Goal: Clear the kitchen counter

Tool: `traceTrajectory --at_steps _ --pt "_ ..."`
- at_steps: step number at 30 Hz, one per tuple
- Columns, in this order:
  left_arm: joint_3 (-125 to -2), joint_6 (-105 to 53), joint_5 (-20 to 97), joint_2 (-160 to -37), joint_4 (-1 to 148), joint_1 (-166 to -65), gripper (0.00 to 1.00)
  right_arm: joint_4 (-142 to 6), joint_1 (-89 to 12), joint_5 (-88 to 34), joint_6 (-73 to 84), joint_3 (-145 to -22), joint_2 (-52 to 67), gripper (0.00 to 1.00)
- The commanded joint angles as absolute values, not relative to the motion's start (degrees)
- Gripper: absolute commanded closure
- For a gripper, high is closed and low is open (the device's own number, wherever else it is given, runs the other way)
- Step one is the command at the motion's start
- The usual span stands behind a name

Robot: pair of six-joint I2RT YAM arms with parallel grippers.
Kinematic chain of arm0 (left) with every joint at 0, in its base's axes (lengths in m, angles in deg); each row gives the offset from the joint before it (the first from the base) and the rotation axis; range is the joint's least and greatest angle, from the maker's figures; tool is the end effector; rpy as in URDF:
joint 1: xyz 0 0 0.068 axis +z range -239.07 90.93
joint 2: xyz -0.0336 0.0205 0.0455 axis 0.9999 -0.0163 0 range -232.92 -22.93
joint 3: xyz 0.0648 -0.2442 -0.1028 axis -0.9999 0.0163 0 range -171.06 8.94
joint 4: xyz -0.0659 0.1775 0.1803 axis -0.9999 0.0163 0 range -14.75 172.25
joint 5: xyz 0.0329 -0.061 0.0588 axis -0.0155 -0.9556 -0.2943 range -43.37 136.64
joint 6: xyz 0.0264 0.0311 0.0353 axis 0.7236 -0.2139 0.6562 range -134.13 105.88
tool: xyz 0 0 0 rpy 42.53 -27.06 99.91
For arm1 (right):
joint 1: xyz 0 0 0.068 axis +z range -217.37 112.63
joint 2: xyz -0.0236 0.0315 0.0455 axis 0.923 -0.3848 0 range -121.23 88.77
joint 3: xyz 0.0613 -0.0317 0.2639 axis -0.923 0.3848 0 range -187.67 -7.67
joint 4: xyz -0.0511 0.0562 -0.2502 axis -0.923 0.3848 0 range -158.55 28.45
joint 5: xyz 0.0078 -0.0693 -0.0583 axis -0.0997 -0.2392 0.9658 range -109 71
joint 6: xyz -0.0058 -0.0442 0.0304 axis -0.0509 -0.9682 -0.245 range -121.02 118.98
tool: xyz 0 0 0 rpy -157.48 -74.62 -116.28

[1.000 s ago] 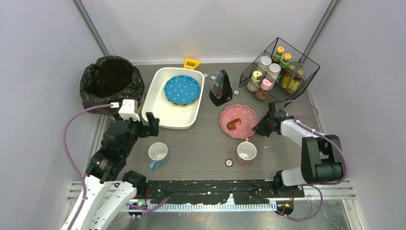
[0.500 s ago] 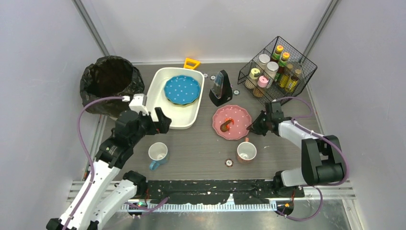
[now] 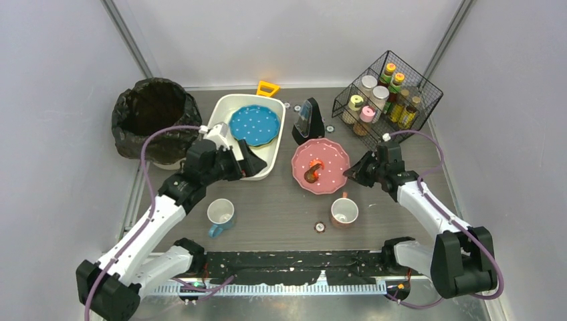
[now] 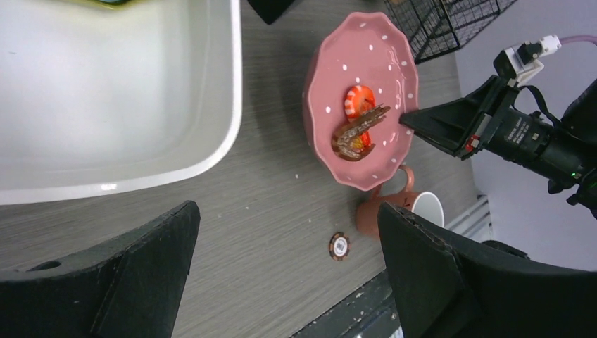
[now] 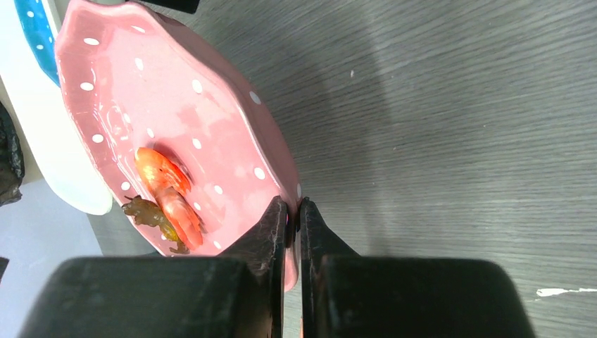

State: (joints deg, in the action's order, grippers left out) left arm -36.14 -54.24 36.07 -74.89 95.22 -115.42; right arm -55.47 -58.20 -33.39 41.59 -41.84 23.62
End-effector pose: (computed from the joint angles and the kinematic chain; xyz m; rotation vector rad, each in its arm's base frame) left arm 0.1808 -0.0968 0.3023 -0.1365 2.1522 -0.8917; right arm 0.2237 0.0451 0.2029 0.5739 2.3618 0.7249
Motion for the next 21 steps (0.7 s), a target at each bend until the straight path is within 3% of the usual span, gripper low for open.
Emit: traceTrajectory --at_steps 1,14,21 --pt "-35.8 -58.4 33.0 -78.4 85.8 -118.3 0.03 -58.7 -58.2 -39.6 43.8 -46.8 27.9 0.95" --pt "-39.1 -64.3 30.7 -94.2 70.8 -123.3 0.13 -53.5 -58.3 -45.4 44.1 -51.2 33.4 0.94" --pt "-40.0 -67.8 28.1 -98.8 64.7 -124.7 0.25 -52.1 -58.2 -47.0 44.3 -52.1 36.0 0.95"
